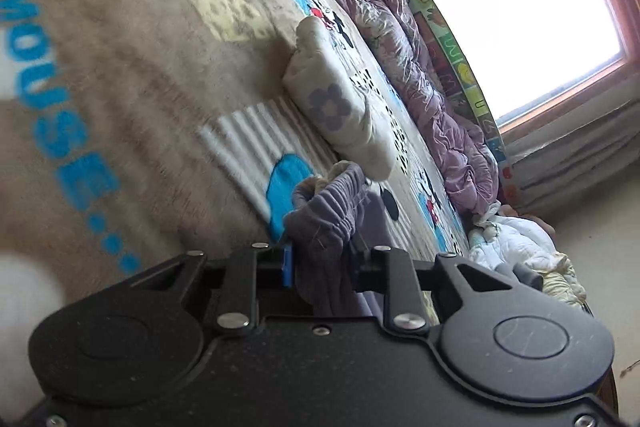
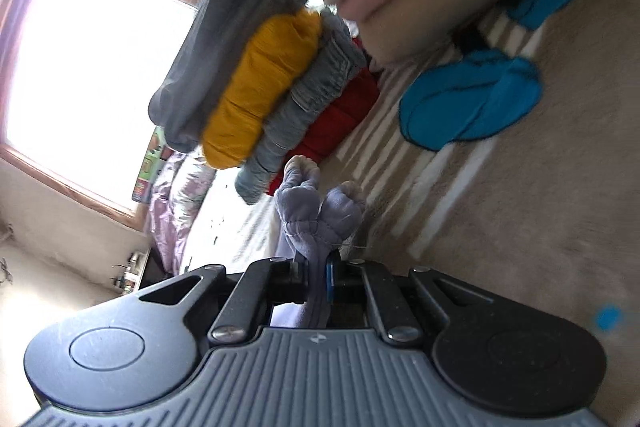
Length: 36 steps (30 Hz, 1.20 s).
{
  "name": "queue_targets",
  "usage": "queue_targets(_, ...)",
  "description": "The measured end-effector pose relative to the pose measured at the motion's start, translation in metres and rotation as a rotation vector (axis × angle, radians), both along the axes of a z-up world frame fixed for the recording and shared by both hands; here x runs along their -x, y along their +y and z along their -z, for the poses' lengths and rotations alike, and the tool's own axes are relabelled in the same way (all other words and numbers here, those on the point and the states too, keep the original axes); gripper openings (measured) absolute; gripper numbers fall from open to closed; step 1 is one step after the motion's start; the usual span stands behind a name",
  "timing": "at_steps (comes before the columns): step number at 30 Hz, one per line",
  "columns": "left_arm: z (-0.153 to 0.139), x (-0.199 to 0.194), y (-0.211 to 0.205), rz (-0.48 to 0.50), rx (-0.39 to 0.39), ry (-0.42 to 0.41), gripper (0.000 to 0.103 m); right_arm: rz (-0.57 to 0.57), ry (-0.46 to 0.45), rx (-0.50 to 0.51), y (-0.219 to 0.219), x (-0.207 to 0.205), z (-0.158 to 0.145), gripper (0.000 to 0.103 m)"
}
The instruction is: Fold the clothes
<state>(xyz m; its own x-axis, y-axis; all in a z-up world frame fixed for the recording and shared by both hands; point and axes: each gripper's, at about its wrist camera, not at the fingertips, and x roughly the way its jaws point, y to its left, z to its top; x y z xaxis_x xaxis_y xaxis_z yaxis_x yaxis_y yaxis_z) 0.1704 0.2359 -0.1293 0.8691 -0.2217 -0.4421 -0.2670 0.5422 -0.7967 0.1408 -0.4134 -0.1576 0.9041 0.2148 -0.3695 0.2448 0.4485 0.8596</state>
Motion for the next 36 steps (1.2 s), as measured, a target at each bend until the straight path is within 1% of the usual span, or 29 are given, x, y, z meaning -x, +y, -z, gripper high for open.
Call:
queue_targets(4, 0.002, 0.016, 0.002, 0.004, -0.018, 0.014, 0.023, 0.020, -0.024, -0.039, -0.011, 0.038, -0.006, 0.009)
queue_targets(6, 0.014, 0.018, 0.003, 0.015, -0.026, 0.048, 0.023, 0.017, -0.017, -0.034, -0.014, 0.052, -0.001, 0.009)
queue_targets(8, 0.030, 0.017, 0.006, 0.022, 0.000, 0.100, 0.028, -0.003, 0.050, 0.012, -0.013, 0.056, 0.014, 0.010)
queue_targets(9, 0.033, 0.019, 0.008, 0.020, 0.015, 0.100, 0.031, -0.006, 0.063, -0.007, -0.015, 0.058, 0.024, 0.011)
queue_targets(10, 0.028, 0.023, 0.008, 0.023, -0.001, 0.089, 0.037, -0.009, 0.076, -0.026, -0.017, 0.059, 0.035, 0.010)
queue_targets(11, 0.018, 0.028, 0.007, 0.012, -0.055, 0.068, 0.044, -0.012, 0.083, -0.040, -0.018, 0.061, 0.043, 0.012)
queue_targets(13, -0.004, 0.040, 0.001, -0.023, -0.189, 0.016, 0.046, -0.019, 0.042, -0.012, -0.017, 0.065, 0.038, 0.021)
queue_targets(14, -0.013, 0.044, -0.003, -0.031, -0.255, -0.003, 0.046, -0.024, 0.023, 0.000, -0.016, 0.066, 0.036, 0.030)
queue_targets(15, -0.022, 0.048, -0.009, -0.034, -0.319, -0.026, 0.046, -0.031, 0.010, 0.001, -0.017, 0.066, 0.036, 0.035)
queue_targets(16, -0.028, 0.049, -0.018, -0.018, -0.371, -0.051, 0.046, -0.029, 0.006, -0.004, -0.017, 0.065, 0.036, 0.036)
queue_targets(18, -0.037, 0.047, -0.041, 0.055, -0.447, -0.098, 0.046, -0.021, -0.002, -0.009, -0.017, 0.064, 0.037, 0.036)
queue_targets(20, -0.039, 0.041, -0.072, 0.162, -0.489, -0.142, 0.047, -0.016, -0.014, 0.002, -0.017, 0.065, 0.038, 0.036)
queue_targets(24, -0.025, 0.037, -0.142, 0.393, -0.637, -0.200, 0.047, -0.002, -0.030, 0.022, -0.016, 0.068, 0.041, 0.035)
queue_targets(26, -0.012, 0.033, -0.169, 0.487, -0.698, -0.196, 0.048, 0.017, -0.032, 0.009, -0.016, 0.070, 0.042, 0.034)
queue_targets(27, -0.004, 0.029, -0.182, 0.555, -0.729, -0.178, 0.052, 0.027, -0.025, 0.003, -0.017, 0.070, 0.043, 0.032)
queue_targets(28, 0.008, 0.024, -0.196, 0.636, -0.776, -0.141, 0.064, 0.035, -0.020, 0.000, -0.017, 0.070, 0.043, 0.031)
queue_targets(29, 0.019, 0.020, -0.209, 0.712, -0.839, -0.100, 0.066, 0.042, -0.014, -0.003, -0.017, 0.070, 0.043, 0.031)
queue_targets(30, 0.024, 0.022, -0.218, 0.745, -0.903, -0.098, 0.067, 0.048, -0.008, -0.004, -0.017, 0.069, 0.043, 0.030)
queue_targets(31, 0.022, 0.024, -0.223, 0.748, -0.938, -0.109, 0.067, 0.051, 0.001, 0.000, -0.016, 0.068, 0.042, 0.030)
queue_targets(32, 0.019, 0.023, -0.222, 0.759, -0.922, -0.104, 0.068, 0.053, 0.010, 0.002, -0.016, 0.068, 0.041, 0.029)
queue_targets(34, 0.011, 0.020, -0.209, 0.745, -0.806, -0.131, 0.070, 0.053, 0.027, 0.012, -0.016, 0.067, 0.039, 0.024)
queue_targets(35, 0.008, 0.019, -0.201, 0.722, -0.744, -0.141, 0.074, 0.051, 0.028, 0.025, -0.016, 0.068, 0.036, 0.022)
queue_targets(36, 0.005, 0.018, -0.193, 0.702, -0.690, -0.150, 0.075, 0.049, 0.028, 0.040, -0.015, 0.068, 0.033, 0.021)
